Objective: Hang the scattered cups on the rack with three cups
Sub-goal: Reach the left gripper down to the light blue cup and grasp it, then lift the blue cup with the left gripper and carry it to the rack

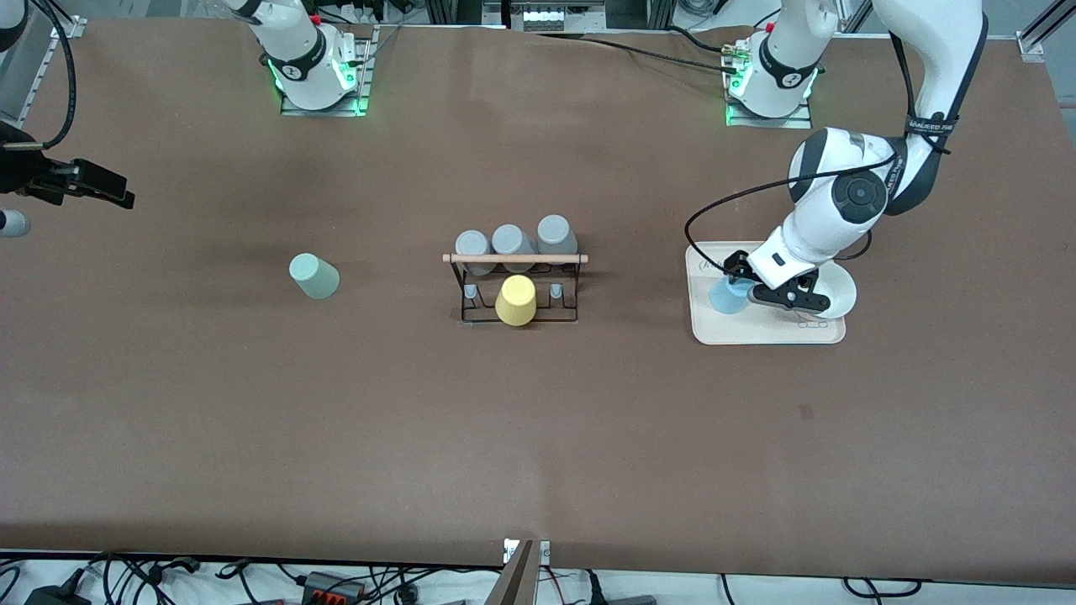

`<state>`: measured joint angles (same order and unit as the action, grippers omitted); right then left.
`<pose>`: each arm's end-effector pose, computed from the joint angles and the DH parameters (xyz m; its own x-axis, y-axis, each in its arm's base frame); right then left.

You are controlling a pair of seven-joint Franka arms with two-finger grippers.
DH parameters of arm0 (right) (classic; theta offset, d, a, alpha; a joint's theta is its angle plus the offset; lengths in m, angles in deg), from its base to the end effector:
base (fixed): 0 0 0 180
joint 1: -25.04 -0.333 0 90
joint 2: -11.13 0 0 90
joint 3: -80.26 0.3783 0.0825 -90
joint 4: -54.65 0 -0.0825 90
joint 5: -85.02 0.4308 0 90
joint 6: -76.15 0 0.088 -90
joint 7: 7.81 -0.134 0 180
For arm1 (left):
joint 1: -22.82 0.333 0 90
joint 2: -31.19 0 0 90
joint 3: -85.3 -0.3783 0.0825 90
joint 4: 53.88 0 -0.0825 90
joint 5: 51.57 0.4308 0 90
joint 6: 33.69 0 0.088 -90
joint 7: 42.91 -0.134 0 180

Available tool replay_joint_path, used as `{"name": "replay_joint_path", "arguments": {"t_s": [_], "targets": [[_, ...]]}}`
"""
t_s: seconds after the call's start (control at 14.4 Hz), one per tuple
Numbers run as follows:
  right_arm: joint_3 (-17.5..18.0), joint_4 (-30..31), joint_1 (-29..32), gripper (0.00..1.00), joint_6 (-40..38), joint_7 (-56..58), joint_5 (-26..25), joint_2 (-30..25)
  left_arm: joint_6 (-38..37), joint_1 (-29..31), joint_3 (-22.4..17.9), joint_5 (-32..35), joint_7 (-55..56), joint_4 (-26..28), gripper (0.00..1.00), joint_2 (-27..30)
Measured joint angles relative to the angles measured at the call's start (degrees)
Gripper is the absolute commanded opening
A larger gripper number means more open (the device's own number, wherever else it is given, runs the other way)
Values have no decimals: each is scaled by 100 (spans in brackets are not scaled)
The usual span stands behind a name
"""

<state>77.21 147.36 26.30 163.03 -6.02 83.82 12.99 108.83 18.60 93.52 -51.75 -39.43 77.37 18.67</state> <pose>0.5981 -0.0475 0.6118 0.9899 -0.0446 -0.1344 -0.0425 -0.9989 0.0184 0.5555 -0.1232 0.2511 0.9884 -0.1505 -0.0217 -0.1498 -0.9882 0.0316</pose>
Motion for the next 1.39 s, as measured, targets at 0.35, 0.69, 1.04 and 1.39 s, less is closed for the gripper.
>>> {"name": "replay_joint_path", "arguments": {"t_s": [0.35, 0.69, 1.04, 1.39], "targets": [[29, 0, -12, 100, 42, 1, 1, -2, 67, -73, 9, 0, 0, 10, 100, -15], [29, 11, -11, 100, 38, 0, 2, -2, 591, -268, 16, 0, 55, 37, 100, -305], [29, 31, -11, 100, 19, 0, 7, -2, 686, -239, 7, 215, 51, 49, 100, -380], [29, 35, -11, 100, -33, 0, 12, -2, 689, -219, -1, 233, 51, 229, 43, -390]]}}
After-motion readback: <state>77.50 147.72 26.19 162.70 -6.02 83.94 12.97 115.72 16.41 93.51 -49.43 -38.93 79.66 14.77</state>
